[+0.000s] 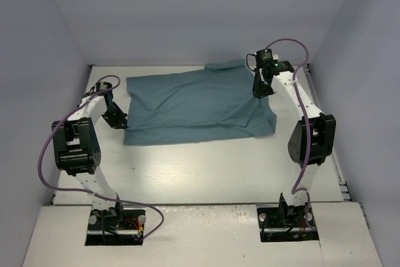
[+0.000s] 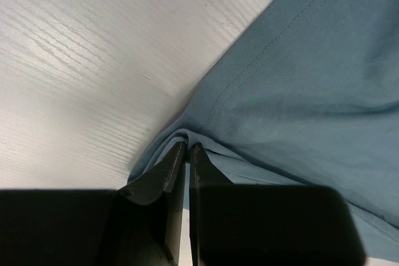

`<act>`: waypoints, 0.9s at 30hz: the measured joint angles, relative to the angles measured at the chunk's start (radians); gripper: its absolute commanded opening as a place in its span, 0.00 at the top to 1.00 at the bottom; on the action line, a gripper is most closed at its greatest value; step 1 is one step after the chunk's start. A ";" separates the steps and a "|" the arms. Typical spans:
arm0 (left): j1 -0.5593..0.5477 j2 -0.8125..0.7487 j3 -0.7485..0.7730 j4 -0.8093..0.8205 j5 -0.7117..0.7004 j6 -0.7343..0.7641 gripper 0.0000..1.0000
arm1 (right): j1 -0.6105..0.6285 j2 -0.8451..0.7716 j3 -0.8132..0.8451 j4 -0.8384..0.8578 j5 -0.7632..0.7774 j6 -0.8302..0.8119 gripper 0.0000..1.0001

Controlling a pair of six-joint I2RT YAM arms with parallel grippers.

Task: Fold and stack the t-shirts
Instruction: Fold the flattened tshirt in 1/3 of the way

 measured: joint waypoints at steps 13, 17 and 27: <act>-0.001 0.000 0.026 0.000 -0.018 0.000 1.00 | -0.008 0.000 0.066 0.000 -0.013 0.000 1.00; -0.001 0.003 0.039 0.002 -0.021 0.000 1.00 | -0.009 0.000 0.069 0.000 -0.017 -0.001 1.00; -0.016 0.060 0.089 0.009 -0.044 0.006 0.59 | -0.011 0.052 0.069 0.019 -0.024 -0.012 1.00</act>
